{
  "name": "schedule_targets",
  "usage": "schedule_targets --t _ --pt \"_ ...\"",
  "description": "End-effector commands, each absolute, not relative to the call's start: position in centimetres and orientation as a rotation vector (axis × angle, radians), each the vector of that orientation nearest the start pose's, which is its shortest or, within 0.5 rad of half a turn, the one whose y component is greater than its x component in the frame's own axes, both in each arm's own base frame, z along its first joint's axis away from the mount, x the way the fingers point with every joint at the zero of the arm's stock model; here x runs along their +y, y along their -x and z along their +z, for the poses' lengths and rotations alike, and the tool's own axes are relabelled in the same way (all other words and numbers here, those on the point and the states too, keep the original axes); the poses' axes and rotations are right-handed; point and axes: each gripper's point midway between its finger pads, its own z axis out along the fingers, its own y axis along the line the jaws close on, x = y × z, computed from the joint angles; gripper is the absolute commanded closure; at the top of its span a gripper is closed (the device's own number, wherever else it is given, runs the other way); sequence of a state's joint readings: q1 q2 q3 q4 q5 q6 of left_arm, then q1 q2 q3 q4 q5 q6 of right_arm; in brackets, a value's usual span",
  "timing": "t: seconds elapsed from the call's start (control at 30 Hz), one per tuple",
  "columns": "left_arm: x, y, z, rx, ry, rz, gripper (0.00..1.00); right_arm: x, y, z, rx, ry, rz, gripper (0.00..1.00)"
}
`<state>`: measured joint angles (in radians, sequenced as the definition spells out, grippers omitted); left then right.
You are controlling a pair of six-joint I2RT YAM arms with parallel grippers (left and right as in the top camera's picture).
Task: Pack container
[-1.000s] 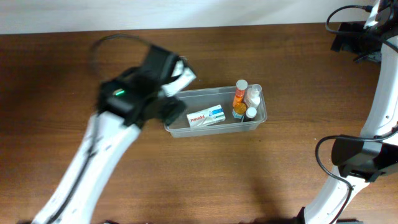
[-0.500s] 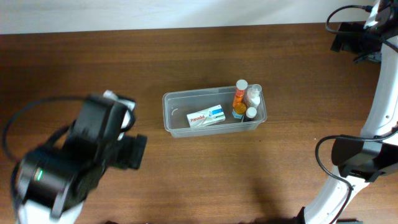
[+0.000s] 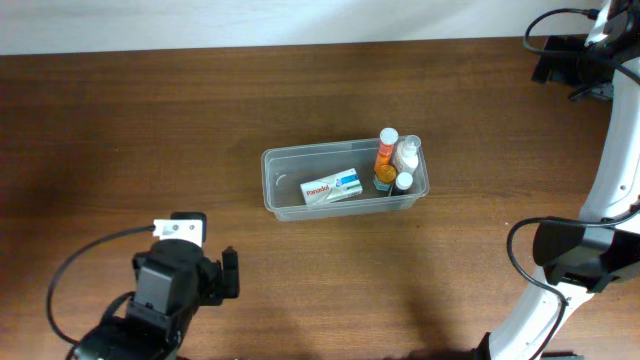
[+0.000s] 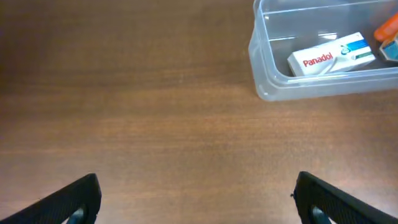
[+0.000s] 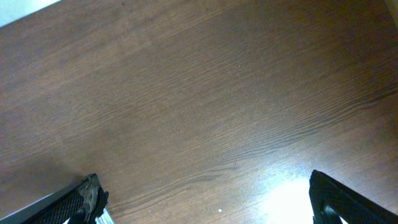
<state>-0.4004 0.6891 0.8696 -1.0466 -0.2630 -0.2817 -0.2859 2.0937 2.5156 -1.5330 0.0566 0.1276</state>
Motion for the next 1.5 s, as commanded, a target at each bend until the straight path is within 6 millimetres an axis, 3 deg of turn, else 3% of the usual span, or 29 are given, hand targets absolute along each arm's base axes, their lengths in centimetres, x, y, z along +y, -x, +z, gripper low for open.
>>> schedule_targets --t 0.0,0.13,0.3,0.47,0.83,1.07,1.27,1.47 --pt "-3.6 -20.4 19.0 2.397 0.028 -0.007 0.01 -14.1 -43.5 29.3 2.579 -0.573 -0.138 0.02" --pt "-3.0 -19.9 18.1 2.442 0.027 0.046 0.01 -14.1 -43.5 29.3 2.579 -0.573 -0.138 0.02" --pt "-0.5 -20.0 17.4 2.424 0.077 0.237 0.01 -14.1 -43.5 29.3 2.579 -0.573 -0.138 0.02" --pt "0.5 -19.7 15.6 2.443 0.083 0.324 0.01 -14.1 -43.5 29.3 2.579 -0.573 -0.138 0.02" --pt "0.8 -22.0 11.2 2.319 0.145 0.314 0.01 -14.1 -43.5 29.3 2.579 -0.572 -0.138 0.02" --pt "2.3 -22.4 9.2 2.198 0.283 0.151 0.01 -14.1 -43.5 29.3 2.579 -0.573 -0.138 0.02" --pt "1.5 -22.8 9.9 2.152 0.117 0.05 0.01 -14.1 -43.5 29.3 2.579 -0.573 -0.138 0.02" --pt "1.6 -23.5 11.3 2.023 0.093 0.05 0.0 -14.1 -43.5 29.3 2.579 -0.573 -0.138 0.02"
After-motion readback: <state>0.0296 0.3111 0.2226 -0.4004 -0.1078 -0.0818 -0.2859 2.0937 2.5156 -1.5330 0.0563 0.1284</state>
